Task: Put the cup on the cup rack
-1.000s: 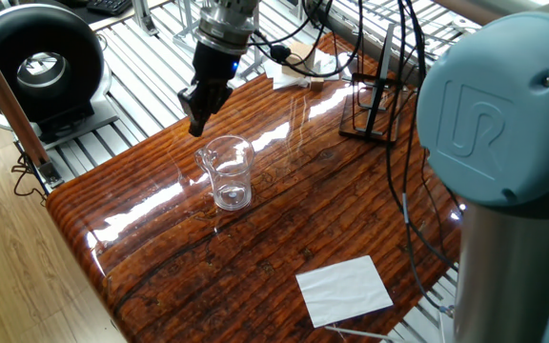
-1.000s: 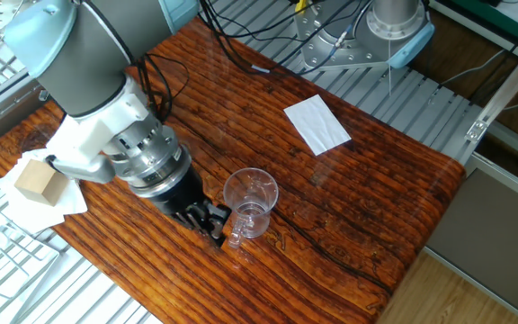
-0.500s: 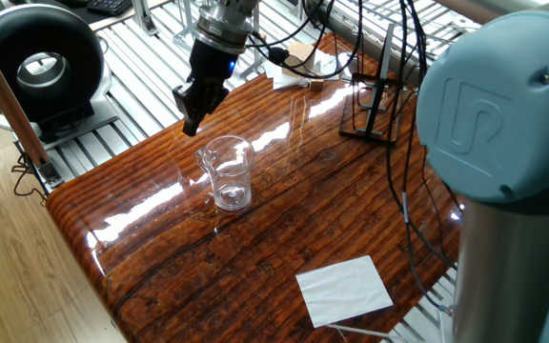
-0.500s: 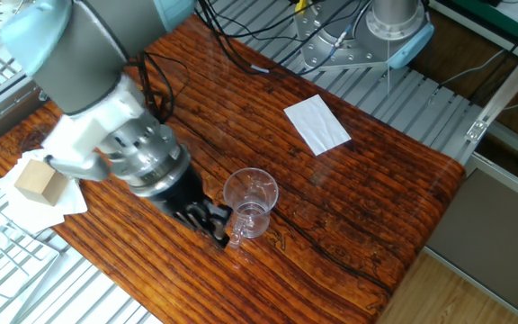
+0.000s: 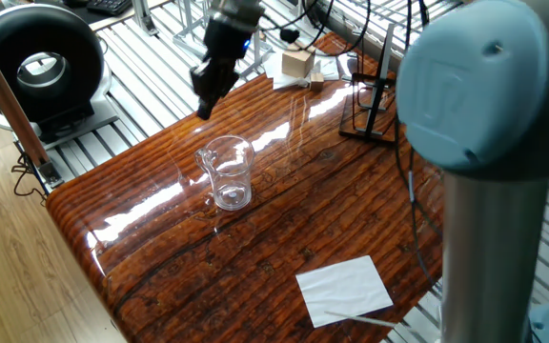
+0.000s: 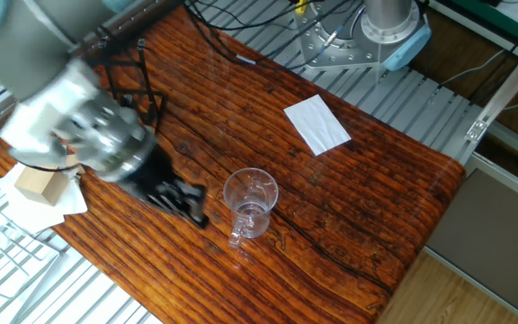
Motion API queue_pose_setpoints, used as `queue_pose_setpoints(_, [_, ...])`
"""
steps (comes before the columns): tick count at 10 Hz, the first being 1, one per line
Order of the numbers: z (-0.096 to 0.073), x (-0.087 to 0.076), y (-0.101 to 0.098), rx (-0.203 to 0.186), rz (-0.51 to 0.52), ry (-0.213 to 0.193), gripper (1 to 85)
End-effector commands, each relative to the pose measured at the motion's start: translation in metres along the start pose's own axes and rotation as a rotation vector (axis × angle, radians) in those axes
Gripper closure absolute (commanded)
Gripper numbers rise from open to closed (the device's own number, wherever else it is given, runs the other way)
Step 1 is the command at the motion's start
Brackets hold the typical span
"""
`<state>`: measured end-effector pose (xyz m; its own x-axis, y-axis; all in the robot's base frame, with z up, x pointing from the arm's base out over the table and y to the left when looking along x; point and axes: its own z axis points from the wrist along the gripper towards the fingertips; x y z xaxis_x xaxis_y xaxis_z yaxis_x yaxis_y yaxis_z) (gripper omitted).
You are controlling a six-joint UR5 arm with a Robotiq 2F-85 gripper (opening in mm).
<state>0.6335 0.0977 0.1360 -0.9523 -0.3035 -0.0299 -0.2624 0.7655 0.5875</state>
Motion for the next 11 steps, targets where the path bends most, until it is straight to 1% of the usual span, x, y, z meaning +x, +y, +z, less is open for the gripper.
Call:
queue_pose_setpoints(1, [-0.020,0.012,-0.024,-0.034,-0.063,0.016,84.7])
queue_pose_setpoints(2, [-0.015,0.011,-0.026,-0.032,-0.065,0.013,84.7])
queue_pose_setpoints(3, [-0.007,0.010,-0.025,-0.041,-0.070,-0.003,84.7])
queue_pose_setpoints(4, [-0.001,0.009,-0.020,-0.056,-0.062,-0.010,84.7])
queue_pose_setpoints(5, [0.004,0.010,-0.019,-0.055,-0.062,-0.013,84.7])
queue_pose_setpoints(6, [0.011,0.006,-0.020,-0.045,-0.065,-0.036,84.7])
queue_pose_setpoints(7, [0.015,0.001,-0.017,-0.051,-0.067,-0.065,84.7])
queue_pose_setpoints(9, [0.020,-0.002,-0.016,-0.051,-0.075,-0.084,84.7])
queue_pose_setpoints(11, [0.021,-0.002,-0.015,-0.055,-0.077,-0.091,84.7])
